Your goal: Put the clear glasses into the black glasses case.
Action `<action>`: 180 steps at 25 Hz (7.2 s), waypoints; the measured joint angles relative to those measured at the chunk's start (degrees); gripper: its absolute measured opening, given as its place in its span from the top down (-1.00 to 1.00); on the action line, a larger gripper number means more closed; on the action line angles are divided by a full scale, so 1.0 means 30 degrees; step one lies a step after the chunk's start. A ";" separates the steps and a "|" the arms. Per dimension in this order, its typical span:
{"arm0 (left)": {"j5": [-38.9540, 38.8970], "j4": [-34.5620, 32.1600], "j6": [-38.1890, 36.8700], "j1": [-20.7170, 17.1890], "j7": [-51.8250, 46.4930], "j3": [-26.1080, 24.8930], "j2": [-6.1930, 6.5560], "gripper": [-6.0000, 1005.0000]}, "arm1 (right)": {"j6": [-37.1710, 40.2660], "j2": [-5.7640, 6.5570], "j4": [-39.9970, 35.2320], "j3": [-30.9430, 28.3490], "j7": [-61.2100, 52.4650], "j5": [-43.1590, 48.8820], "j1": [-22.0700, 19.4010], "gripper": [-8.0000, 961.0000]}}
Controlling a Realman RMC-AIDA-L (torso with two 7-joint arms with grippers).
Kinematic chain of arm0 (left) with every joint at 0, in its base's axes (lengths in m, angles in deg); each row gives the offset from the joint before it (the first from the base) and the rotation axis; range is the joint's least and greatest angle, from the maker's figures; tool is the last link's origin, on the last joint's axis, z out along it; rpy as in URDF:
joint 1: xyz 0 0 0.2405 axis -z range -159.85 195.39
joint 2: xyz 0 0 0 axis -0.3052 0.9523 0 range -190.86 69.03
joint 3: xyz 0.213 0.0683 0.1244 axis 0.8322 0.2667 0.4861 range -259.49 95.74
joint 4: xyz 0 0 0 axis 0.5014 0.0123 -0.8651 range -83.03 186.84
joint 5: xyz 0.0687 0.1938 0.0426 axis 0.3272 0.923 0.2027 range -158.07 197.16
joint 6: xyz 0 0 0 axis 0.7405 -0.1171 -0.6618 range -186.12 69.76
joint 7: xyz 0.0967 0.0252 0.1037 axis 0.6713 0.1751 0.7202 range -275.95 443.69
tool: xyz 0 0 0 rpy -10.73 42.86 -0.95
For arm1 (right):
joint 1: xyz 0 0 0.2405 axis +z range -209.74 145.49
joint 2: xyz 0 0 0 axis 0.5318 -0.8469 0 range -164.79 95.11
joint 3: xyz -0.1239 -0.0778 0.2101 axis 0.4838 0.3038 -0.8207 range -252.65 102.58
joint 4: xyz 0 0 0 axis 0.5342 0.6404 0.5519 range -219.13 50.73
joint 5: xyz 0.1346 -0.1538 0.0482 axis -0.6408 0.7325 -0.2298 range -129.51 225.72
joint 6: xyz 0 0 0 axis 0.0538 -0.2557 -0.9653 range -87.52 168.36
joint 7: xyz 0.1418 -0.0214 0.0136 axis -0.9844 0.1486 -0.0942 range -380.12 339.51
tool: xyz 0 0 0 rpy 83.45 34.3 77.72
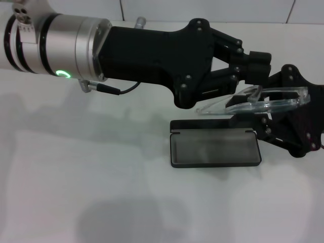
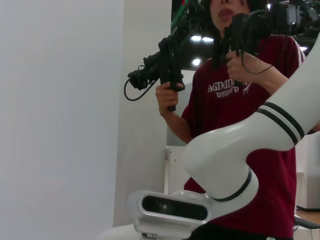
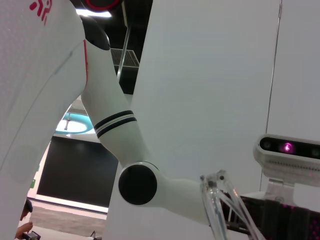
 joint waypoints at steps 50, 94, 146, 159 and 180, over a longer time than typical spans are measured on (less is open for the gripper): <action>0.0416 -0.0097 -0.0020 -0.6009 0.0396 -0.7088 0.2810 0.77 | -0.6736 -0.1564 0.1528 0.0328 -2.6540 2.0701 1.5852 0.68; 0.1492 0.0735 0.0465 -0.5990 0.1213 -0.7085 0.2661 0.76 | -1.2579 -0.1611 -0.4272 0.0289 -2.9871 2.4873 1.5657 0.67; 0.1759 0.1204 0.0494 -0.6042 0.1474 -0.7052 0.2601 0.76 | -1.4686 -0.1611 -0.4873 0.0291 -3.1014 2.5887 1.4557 0.65; 0.1753 0.1204 0.0424 -0.6171 0.1474 -0.6991 0.2584 0.76 | -1.4611 -0.1610 -0.4872 0.0260 -3.1282 2.5900 1.4564 0.64; 0.1767 0.1203 0.0381 -0.6183 0.1584 -0.6968 0.2572 0.76 | -1.4308 -0.1609 -0.4870 0.0235 -3.1368 2.5781 1.4605 0.63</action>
